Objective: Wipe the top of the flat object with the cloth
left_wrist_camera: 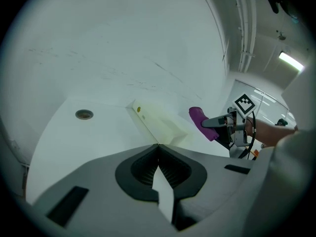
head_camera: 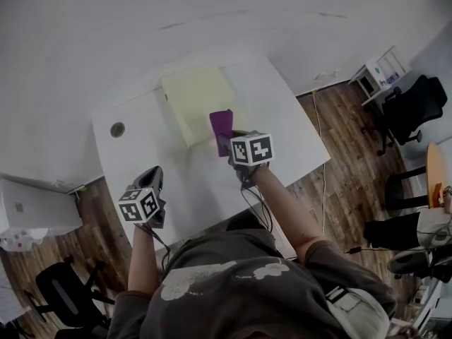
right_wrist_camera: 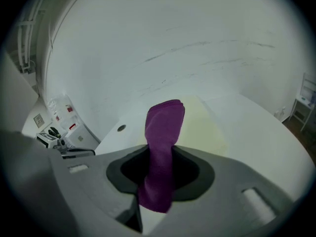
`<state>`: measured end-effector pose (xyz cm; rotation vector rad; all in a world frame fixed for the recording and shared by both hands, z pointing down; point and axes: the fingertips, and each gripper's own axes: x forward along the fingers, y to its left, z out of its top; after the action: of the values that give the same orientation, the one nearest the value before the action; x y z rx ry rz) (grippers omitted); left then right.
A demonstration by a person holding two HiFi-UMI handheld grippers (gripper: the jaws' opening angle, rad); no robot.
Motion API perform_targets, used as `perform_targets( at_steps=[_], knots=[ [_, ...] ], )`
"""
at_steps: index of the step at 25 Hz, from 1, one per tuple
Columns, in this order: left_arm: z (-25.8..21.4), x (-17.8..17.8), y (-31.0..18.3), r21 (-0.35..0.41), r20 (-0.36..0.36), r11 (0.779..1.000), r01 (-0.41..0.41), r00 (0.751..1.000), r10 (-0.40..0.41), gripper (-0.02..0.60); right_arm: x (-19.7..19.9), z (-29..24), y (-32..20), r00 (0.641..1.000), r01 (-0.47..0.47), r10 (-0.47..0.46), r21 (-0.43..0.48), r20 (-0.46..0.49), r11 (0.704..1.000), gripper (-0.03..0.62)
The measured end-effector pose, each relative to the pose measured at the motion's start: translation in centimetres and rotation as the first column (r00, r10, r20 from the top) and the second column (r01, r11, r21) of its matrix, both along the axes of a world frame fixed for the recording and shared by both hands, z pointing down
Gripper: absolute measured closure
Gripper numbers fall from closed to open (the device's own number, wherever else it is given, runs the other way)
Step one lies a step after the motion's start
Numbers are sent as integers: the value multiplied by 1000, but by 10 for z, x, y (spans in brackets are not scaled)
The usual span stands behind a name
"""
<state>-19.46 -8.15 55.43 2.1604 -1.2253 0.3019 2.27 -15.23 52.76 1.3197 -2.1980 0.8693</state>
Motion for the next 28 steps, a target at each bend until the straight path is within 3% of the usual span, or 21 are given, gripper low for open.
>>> perform_targets(
  at_steps=[13,21,28],
  knots=[
    [-18,-45,83,48,-26,993,-103,994,105,586,-55,-7,105,997,-73,74,38,-38,997,479],
    [-19,-46,129,56,-60,984,-168,983,171,586,-63,-6,176,992,-97,99,29,-81,995,480],
    [-19,-42,141,72,-80,979,-192,977,197,586,-58,-10,191,987,-118,123,53,-99,992,480]
  ],
)
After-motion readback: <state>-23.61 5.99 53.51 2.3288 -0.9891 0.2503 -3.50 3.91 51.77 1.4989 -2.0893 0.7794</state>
